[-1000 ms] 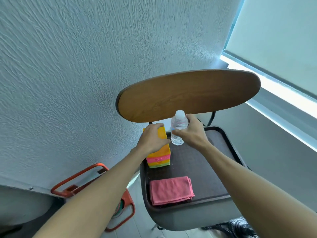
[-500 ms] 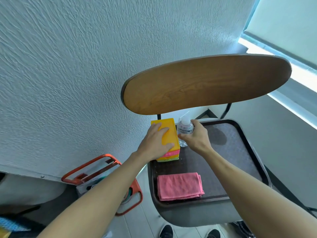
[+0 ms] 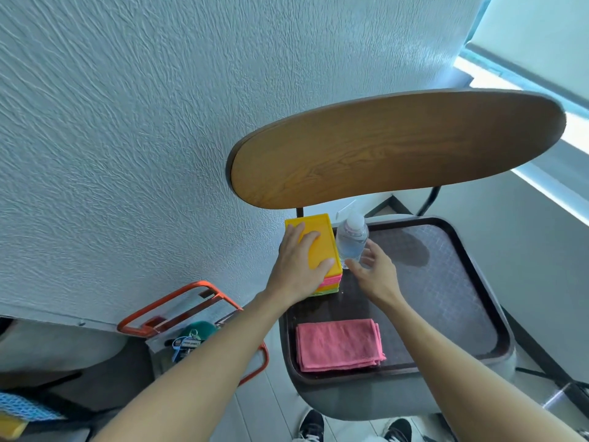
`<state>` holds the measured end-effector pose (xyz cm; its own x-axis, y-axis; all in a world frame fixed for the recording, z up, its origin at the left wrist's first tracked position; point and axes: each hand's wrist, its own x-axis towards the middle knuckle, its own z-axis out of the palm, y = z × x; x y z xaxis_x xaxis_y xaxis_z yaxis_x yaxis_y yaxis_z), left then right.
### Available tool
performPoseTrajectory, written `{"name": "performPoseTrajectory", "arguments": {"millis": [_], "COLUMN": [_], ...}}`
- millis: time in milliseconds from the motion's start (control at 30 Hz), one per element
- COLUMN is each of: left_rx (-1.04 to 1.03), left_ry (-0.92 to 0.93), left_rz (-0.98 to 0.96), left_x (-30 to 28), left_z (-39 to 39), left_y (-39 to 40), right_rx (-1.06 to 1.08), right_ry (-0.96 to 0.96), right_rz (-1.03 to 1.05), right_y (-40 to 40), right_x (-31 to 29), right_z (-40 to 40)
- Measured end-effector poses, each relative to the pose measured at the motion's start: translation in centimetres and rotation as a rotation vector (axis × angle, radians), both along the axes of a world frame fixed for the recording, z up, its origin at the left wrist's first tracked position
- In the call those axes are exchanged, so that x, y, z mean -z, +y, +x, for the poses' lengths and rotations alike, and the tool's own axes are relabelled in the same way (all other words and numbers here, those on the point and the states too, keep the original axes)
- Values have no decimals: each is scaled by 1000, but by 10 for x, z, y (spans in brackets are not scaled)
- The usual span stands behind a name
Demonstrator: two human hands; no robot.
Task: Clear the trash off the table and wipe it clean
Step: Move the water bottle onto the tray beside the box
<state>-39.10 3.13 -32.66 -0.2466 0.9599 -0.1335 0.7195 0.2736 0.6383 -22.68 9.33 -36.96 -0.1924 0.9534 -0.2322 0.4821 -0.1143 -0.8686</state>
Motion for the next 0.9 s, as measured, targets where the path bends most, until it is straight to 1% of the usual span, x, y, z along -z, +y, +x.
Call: {"name": "performPoseTrajectory", "arguments": {"millis": [133, 333, 567, 733, 833, 900], "left_rx": [5, 13, 31, 39, 37, 33], "left_ry": [6, 19, 31, 38, 43, 44], "left_rz": [6, 10, 15, 5, 4, 18], "left_x": [2, 2, 3, 3, 3, 2], "left_z": [-1, -3, -4, -6, -5, -4], "left_y": [0, 0, -2, -1, -1, -2], "right_rx": [30, 20, -3, -71, -137, -145], "right_ry": [39, 68, 51, 47, 33, 14], "right_rz": [8, -13, -30, -23, -59, -82], "right_y": [3, 11, 18, 24, 23, 16], "right_x": [3, 5, 7, 9, 6, 5], "right_z": [-5, -15, -19, -17, -11, -7]}}
